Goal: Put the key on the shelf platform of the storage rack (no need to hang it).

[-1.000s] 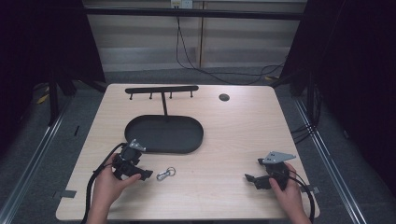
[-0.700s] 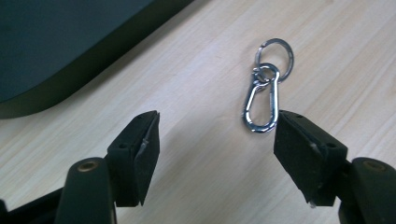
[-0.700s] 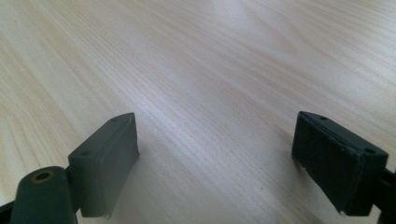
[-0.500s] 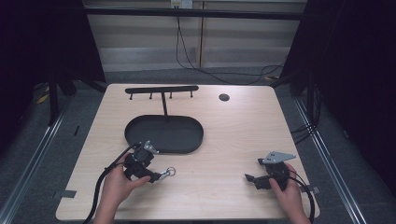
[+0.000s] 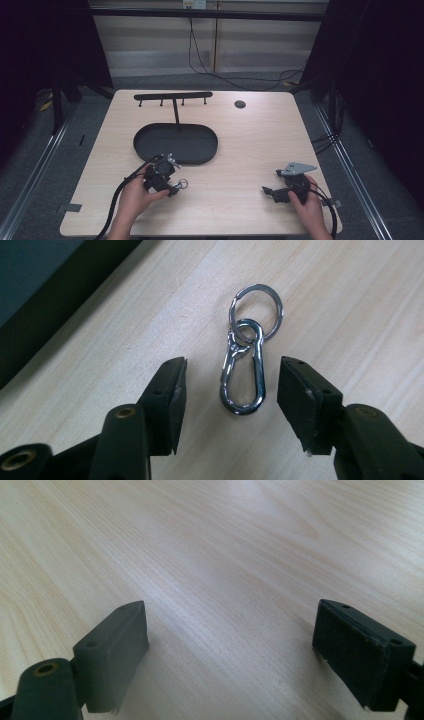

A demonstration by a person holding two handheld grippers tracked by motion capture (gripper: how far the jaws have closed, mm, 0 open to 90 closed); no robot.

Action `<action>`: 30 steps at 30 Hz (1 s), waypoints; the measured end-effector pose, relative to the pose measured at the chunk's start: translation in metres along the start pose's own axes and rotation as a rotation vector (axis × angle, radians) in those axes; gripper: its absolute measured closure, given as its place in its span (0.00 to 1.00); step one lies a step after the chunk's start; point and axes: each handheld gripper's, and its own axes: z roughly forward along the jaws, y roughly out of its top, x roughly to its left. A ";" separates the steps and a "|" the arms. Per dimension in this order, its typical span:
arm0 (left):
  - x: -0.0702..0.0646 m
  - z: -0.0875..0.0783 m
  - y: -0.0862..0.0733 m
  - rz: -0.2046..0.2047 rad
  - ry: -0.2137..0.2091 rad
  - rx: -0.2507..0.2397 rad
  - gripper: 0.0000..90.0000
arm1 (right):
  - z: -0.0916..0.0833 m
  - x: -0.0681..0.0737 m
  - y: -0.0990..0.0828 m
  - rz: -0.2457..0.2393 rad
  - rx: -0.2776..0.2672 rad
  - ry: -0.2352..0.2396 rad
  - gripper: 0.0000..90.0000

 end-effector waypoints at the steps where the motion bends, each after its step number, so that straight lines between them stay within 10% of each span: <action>1: 0.000 0.001 0.001 0.005 -0.003 0.006 0.53 | 0.000 0.000 0.000 0.000 0.000 0.000 0.15; 18: -0.011 0.006 0.021 0.032 0.004 0.127 0.77 | 0.000 0.000 0.000 0.000 0.000 0.000 0.15; 30: -0.004 -0.009 0.020 -0.006 -0.033 0.083 0.77 | 0.000 0.000 0.000 0.001 0.000 0.000 0.15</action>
